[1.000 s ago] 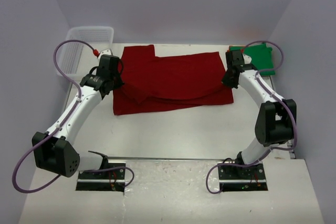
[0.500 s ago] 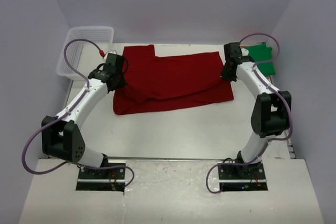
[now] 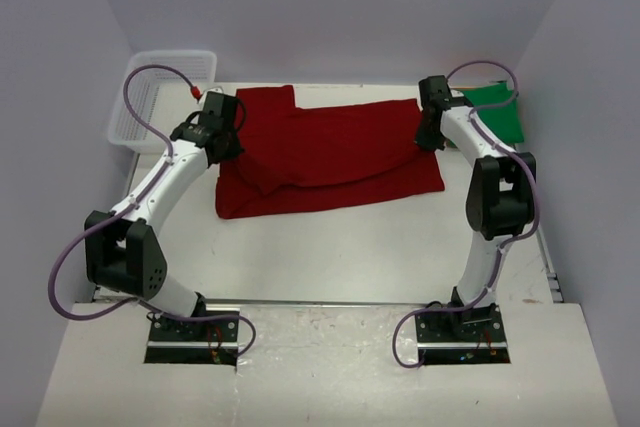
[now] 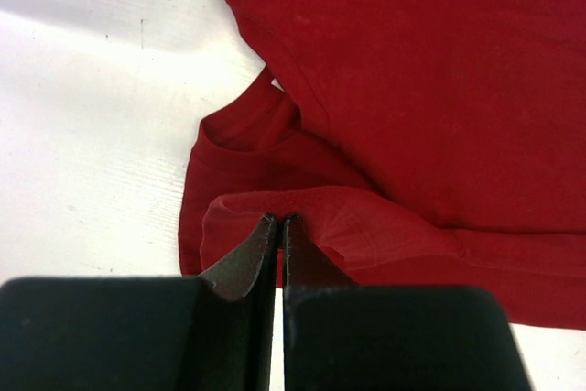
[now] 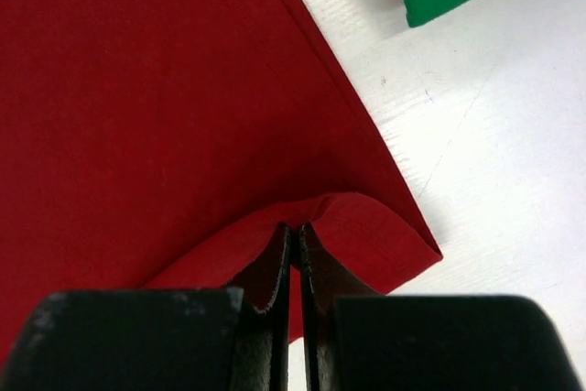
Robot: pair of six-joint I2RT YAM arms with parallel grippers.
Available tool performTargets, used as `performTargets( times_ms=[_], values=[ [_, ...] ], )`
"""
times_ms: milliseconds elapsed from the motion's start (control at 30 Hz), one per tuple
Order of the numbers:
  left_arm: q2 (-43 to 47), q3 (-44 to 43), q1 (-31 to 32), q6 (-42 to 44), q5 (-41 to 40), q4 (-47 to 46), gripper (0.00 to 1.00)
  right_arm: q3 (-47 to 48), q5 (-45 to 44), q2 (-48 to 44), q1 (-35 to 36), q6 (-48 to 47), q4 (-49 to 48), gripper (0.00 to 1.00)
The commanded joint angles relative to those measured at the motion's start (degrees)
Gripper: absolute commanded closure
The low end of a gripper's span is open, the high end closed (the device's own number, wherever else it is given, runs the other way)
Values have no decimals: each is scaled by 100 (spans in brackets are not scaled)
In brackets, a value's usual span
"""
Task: Fold and stack the t-shirts
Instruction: Fold the flattened tshirt in 1/3 of the way
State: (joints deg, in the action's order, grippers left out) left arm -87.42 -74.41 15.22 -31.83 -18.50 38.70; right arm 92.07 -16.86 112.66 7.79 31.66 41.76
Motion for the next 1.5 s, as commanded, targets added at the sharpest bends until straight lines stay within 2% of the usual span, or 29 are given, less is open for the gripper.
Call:
performTargets(
  times_ms=[0, 233, 600, 933, 1167, 1200, 1300, 1333, 1400, 1433, 1467],
  values=[
    [-82, -249, -98, 90, -101, -20, 100, 364, 51, 150, -32, -81, 113, 100],
    [-310, -249, -195, 28, -83, -99, 100, 627, 7, 449, -85, -64, 192, 100],
    [-987, -820, -230, 46, -241, 85, 100, 1005, 17, 836, -173, -151, 315, 100],
    [-1190, -1163, -309, 160, -426, 164, 100, 1155, -54, 915, -252, -195, 351, 100],
    [-1576, -1462, -371, 231, -303, 366, 100, 1296, 25, 986, -278, -222, 430, 100],
    [-1655, -1453, -380, 213, -294, 375, 98, 1304, 43, 986, -278, -248, 430, 100],
    [-1787, -1427, -450, 38, -321, 393, 72, 1357, 112, 1012, -270, -274, 430, 100],
    [-1805, -1427, -459, 20, -390, 384, 57, 1383, 148, 1030, -278, -283, 438, 100],
    [-1849, -1444, -450, 89, -435, 305, 45, 1454, 236, 1082, -278, -301, 456, 100],
    [-1823, -1462, -389, 168, -548, 296, 27, 1463, 297, 1091, -278, -309, 447, 100],
    [-1771, -1471, -336, 195, -688, 305, 24, 1480, 315, 1100, -278, -318, 447, 100]
  ],
)
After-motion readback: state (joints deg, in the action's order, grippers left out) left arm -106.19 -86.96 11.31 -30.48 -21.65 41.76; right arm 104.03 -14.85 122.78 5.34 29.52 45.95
